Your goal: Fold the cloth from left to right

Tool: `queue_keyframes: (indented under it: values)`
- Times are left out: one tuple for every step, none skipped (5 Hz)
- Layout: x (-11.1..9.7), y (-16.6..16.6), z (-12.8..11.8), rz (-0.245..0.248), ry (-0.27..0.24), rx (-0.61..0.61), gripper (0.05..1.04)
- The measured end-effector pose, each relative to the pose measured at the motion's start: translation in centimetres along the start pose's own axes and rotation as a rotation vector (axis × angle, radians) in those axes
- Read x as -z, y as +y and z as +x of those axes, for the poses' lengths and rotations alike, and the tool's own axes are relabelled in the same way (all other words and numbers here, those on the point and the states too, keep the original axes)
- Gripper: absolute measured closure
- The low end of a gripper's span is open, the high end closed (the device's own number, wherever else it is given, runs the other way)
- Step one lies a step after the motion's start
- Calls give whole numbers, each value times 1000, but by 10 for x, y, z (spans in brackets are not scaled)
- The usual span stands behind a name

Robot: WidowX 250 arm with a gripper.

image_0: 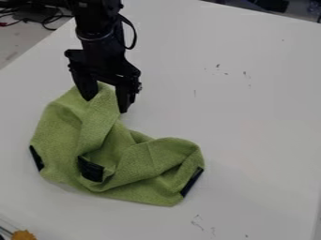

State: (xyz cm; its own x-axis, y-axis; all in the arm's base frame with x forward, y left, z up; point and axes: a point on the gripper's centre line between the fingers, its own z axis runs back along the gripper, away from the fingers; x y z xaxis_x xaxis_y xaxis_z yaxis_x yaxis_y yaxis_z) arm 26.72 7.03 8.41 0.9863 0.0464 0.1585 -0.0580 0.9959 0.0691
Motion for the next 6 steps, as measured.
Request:
queue_keyframes:
  values:
    - [7, -2, -5, -7, 27, 2, 84]
    - [13, 16, -22, -5, 52, -46, 84]
    - [9, 35, -37, 17, 49, -94, 84]
    - [10, 62, -68, 64, 80, -192, 84]
    - [21, 82, -87, 72, 86, -267, 84]
    - [52, 85, -103, 39, 92, -318, 85]
